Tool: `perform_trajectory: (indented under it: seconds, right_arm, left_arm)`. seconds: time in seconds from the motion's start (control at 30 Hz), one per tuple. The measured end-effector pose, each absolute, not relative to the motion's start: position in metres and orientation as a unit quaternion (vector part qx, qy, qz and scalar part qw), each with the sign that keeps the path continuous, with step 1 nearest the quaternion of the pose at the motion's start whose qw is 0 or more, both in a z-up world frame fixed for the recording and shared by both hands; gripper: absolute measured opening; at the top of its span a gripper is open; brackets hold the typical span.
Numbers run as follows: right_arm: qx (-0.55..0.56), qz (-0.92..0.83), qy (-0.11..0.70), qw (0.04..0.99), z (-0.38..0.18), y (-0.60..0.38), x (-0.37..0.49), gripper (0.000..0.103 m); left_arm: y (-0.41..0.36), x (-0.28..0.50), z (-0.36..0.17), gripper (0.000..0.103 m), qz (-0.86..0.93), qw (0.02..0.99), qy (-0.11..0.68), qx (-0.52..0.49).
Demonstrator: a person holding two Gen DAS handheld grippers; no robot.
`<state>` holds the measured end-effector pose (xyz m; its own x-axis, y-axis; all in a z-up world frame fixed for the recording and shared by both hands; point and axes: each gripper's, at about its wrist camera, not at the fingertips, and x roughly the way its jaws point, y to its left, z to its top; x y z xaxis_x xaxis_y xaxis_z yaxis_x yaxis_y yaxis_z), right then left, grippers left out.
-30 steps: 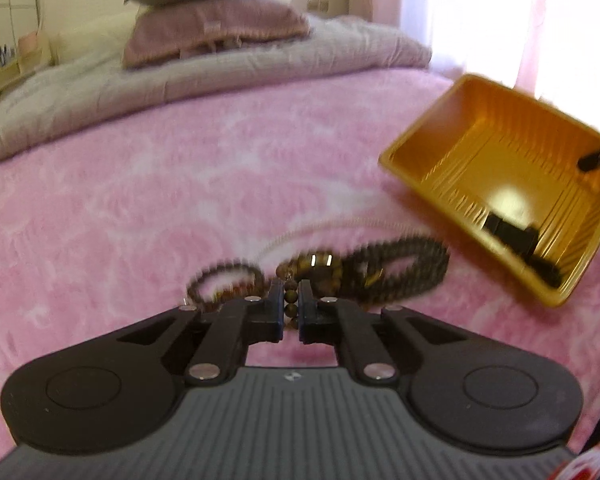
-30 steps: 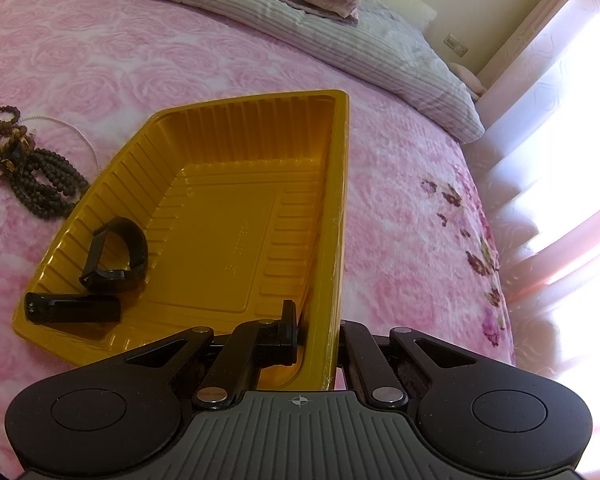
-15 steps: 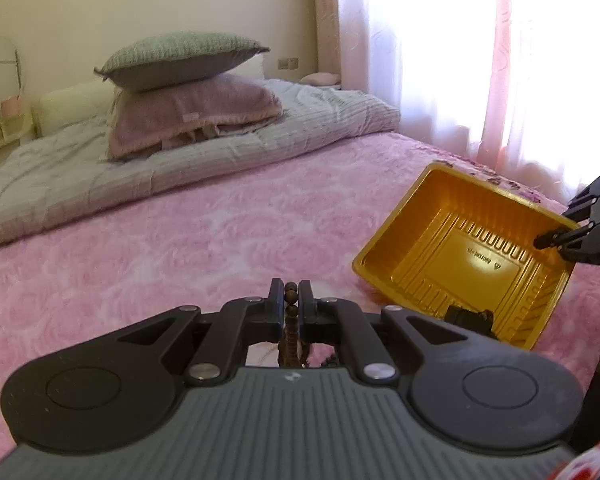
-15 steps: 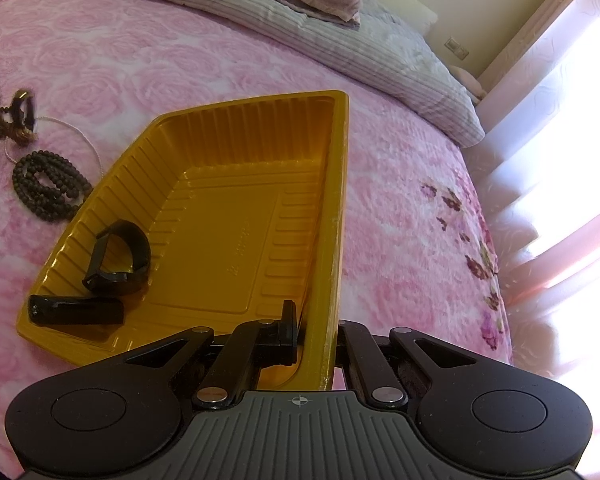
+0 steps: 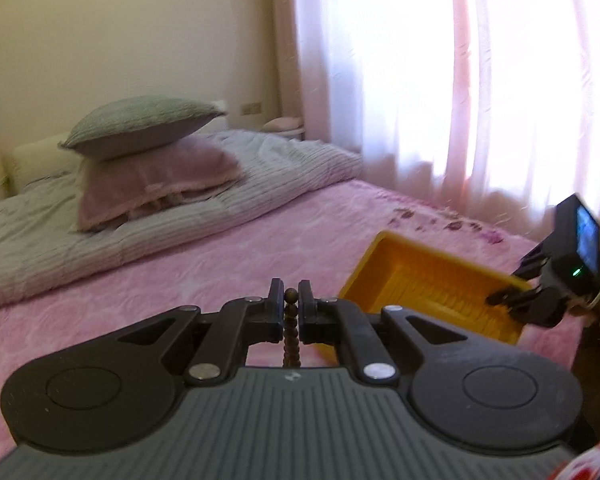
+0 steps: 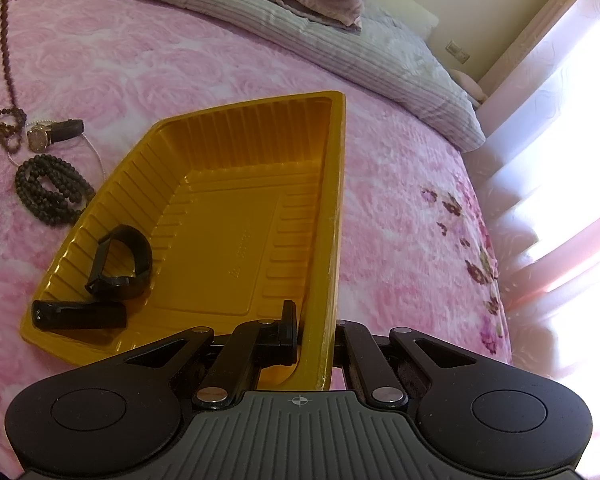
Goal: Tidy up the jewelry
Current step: 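Lower the bead necklace into the tray and open the left gripper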
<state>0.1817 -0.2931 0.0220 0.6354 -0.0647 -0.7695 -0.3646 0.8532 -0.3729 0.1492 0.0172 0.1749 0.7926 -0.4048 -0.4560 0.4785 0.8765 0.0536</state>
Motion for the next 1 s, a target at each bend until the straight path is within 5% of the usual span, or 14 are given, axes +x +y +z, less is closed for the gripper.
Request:
perform_trajectory:
  seconds: [0.37,0.63,1.0]
  right_arm:
    - [-0.253,0.088,0.418,0.868,0.023,-0.293,0.182,0.004]
    - [-0.248,0.092,0.417,0.870,0.022,-0.297,0.182,0.004]
    - [-0.243,0.094,0.418,0.871,0.019,-0.301,0.185,0.004]
  left_arm:
    - [-0.075,0.166,0.186,0.006,-0.330,0.916,0.216,0.079]
    - [-0.139,0.182,0.147,0.006,-0.369,0.888,0.259,0.096]
    - [-0.153,0.195,0.113,0.006,-0.372,0.871,0.305,0.098]
